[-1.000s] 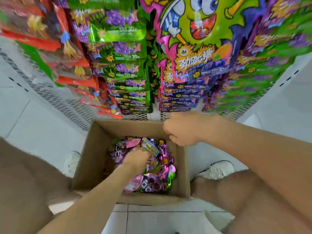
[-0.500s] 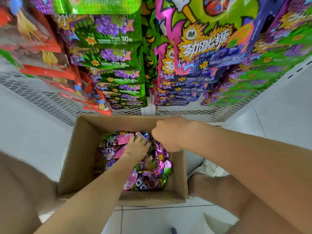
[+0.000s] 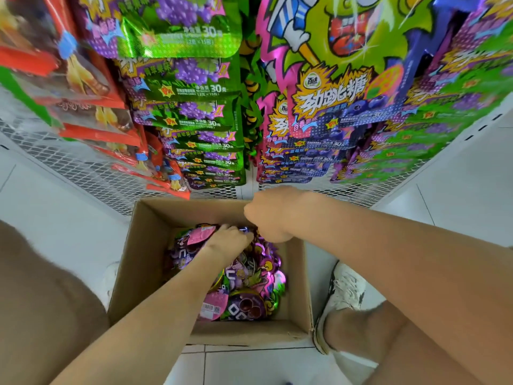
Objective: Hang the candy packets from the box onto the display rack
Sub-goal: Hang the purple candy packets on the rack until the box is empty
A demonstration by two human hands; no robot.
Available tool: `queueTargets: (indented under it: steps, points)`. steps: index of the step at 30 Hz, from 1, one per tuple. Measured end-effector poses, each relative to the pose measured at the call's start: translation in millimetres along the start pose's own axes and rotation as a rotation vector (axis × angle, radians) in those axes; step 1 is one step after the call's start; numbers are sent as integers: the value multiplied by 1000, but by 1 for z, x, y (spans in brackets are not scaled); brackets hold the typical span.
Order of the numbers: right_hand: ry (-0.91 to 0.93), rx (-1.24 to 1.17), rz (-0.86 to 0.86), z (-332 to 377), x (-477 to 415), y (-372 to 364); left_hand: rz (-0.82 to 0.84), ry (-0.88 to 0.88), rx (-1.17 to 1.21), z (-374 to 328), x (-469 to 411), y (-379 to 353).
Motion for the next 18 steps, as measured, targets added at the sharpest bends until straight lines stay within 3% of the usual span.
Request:
queueTargets:
  steps: [2,7,13,18]
  points:
    - [-22,-17,-19,-3,5,14,41,-32,108,5,13,15]
    - [-2,-65,-38,-12,16,32,-110,-77,249,12,50,105]
    - [-74,-119,44,-38,52,44,-251,-117,612,38,100,210]
    - [-123,-243,-61,-60,77,56,-353,-53,783,71,147,258]
Point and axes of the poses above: each hand's wrist, its own x-axis away from the middle knuckle, its own y-axis out of the back of the hand, z = x × y, the point moved 10 cm from there along -x, towards the middle knuckle, and after that the axes turned 4 degrees about y, right-handed, at the moved point
